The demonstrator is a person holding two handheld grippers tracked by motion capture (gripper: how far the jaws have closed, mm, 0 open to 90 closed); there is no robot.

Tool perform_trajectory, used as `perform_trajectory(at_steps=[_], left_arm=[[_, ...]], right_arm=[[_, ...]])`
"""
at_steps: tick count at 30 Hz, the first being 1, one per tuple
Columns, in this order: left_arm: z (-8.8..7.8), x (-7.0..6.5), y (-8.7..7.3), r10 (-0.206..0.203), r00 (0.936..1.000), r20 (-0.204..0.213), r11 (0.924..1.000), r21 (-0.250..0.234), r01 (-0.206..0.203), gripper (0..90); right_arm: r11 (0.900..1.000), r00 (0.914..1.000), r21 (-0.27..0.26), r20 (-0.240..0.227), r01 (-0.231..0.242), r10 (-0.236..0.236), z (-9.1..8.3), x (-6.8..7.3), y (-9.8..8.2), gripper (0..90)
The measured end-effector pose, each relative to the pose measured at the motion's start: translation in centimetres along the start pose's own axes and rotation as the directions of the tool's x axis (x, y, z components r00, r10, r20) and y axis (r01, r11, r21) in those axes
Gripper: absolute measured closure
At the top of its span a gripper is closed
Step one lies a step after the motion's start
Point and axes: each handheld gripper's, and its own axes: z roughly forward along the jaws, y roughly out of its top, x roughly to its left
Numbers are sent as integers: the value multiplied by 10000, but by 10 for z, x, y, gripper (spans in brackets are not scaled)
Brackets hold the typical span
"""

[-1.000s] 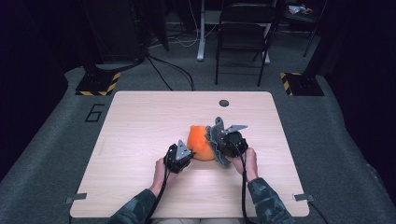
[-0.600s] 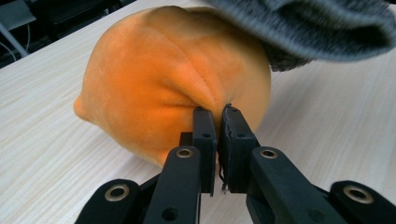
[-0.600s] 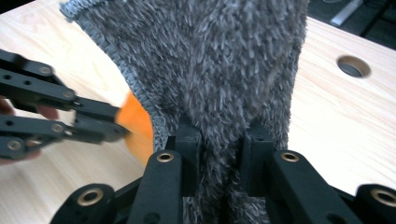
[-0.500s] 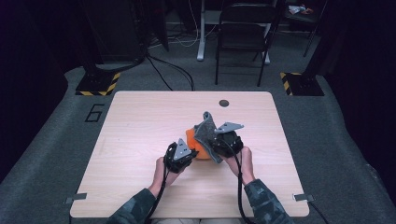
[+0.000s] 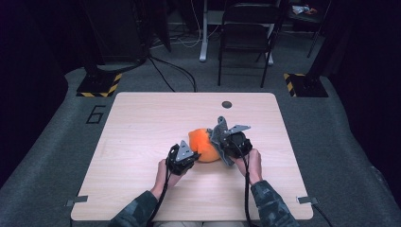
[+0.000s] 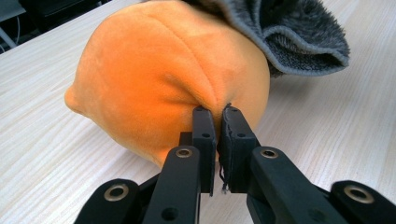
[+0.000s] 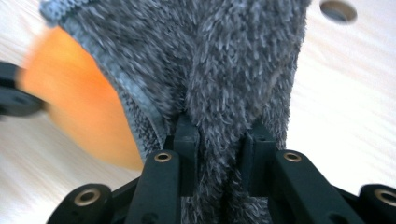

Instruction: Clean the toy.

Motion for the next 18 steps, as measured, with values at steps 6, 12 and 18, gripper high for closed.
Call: perform_trajectory(at_steps=[6, 12, 18], left_arm=[[1, 1, -1, 15, 10000, 66, 10000, -5, -15, 850], [1, 1, -1, 78, 9998, 190, 9999, -95, -77, 848], [2, 1, -2, 96, 9996, 269, 9999, -77, -94, 848]], right_arm=[[9962, 9987, 800, 388, -348, 318, 14, -15, -12, 709], [9848, 9967, 1588, 515, -699, 625, 33, -22, -24, 715], [9939, 9970, 895, 494, -640, 597, 14, -27, -15, 733]])
